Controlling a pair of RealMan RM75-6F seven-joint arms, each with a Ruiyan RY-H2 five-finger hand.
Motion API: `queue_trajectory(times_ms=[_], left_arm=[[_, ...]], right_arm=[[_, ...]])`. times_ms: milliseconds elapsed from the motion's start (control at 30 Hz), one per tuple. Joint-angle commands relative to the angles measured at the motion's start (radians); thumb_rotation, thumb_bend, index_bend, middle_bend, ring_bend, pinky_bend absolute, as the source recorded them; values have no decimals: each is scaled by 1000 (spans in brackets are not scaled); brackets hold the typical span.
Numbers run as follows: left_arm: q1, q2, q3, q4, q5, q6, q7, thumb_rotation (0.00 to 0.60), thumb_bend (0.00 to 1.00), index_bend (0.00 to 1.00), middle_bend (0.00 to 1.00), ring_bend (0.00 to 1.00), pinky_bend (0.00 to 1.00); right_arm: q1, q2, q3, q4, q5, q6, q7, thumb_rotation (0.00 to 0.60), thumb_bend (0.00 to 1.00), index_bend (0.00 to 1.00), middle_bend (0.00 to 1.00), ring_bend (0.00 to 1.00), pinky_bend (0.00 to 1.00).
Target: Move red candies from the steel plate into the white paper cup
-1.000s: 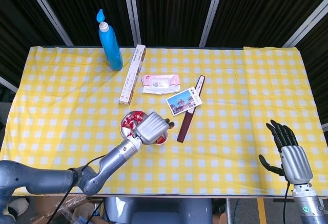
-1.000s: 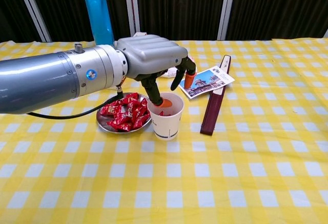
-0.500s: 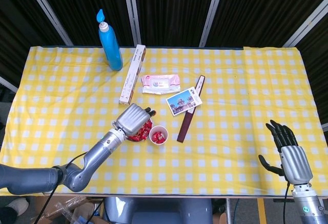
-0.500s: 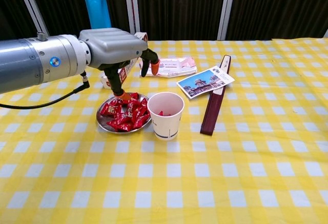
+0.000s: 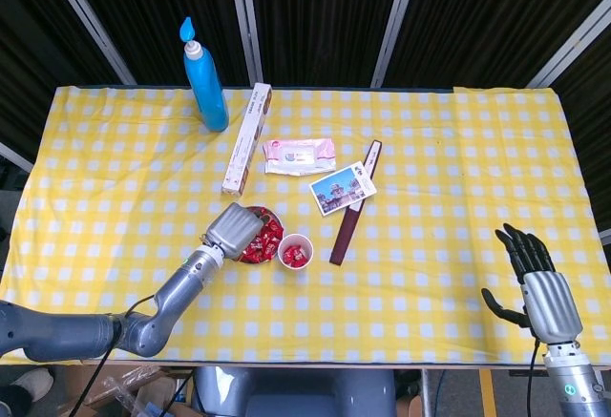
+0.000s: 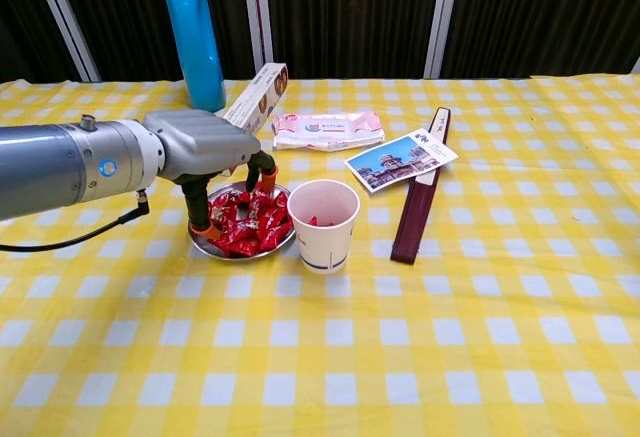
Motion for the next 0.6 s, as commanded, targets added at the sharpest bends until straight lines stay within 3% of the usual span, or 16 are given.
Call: queue_trajectory(times_ms=[33,400,600], left_arm=[[-5,-23,4,24,-3,-3,-4,600,205,262,289,861,935],[-19,-77,10,93,-11,-20,-11,600,205,312,312,862,935],[-18,-97,19,114,0,-25,-21,600,266,413,419,869,935]], right_arm=[[0,1,0,0,-1,-1,2,600,387,0,0,0,0],[1,3,0,-2,-1,-2,7,600,388,0,0,0,0],[2,2,0,-2,-1,-2,5,600,388,0,0,0,0]])
